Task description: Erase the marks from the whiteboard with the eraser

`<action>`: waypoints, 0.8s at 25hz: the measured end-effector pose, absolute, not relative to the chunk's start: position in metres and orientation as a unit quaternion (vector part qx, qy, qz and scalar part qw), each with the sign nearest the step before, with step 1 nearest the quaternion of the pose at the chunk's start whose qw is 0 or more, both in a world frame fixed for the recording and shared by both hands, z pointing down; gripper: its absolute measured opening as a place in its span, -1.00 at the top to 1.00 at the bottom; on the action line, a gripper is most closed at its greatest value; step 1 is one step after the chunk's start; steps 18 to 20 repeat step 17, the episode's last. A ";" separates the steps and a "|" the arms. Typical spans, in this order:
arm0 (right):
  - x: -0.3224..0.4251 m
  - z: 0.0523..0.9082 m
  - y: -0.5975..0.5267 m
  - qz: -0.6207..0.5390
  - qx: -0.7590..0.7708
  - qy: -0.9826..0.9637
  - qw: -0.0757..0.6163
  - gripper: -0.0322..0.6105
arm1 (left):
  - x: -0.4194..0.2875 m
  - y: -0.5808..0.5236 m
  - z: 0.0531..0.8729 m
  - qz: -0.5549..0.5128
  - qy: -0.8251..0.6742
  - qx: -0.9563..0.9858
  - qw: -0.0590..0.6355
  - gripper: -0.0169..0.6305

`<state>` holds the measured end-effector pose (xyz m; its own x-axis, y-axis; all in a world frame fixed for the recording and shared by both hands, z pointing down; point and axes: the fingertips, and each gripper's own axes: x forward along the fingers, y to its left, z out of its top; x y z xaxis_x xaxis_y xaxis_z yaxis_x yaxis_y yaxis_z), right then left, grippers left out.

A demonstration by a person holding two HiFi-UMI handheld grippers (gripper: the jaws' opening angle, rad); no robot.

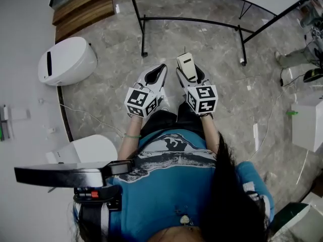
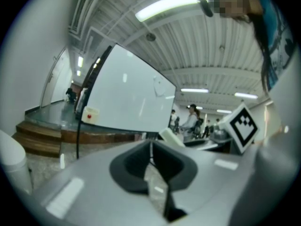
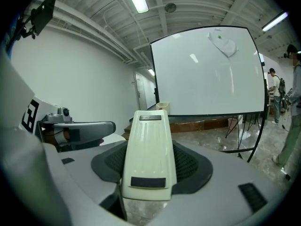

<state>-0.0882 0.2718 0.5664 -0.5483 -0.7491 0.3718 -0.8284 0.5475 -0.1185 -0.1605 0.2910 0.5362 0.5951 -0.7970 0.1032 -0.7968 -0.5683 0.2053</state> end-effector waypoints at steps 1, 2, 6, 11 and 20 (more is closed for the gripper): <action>-0.090 0.566 0.273 0.140 0.452 -0.870 0.142 0.08 | -0.161 0.292 0.535 -0.002 -0.451 0.885 0.115 0.93; -0.091 0.565 0.275 0.138 0.449 -0.871 0.144 0.08 | -0.162 0.294 0.535 -0.002 -0.453 0.884 0.115 0.93; -0.097 0.565 0.276 0.131 0.442 -0.874 0.153 0.08 | -0.167 0.294 0.535 -0.007 -0.458 0.882 0.116 0.93; -0.101 0.566 0.278 0.127 0.435 -0.877 0.162 0.08 | -0.172 0.295 0.531 -0.020 -0.464 0.878 0.115 0.93; -0.095 0.561 0.281 0.124 0.435 -0.877 0.164 0.08 | -0.166 0.295 0.524 -0.024 -0.463 0.879 0.112 0.93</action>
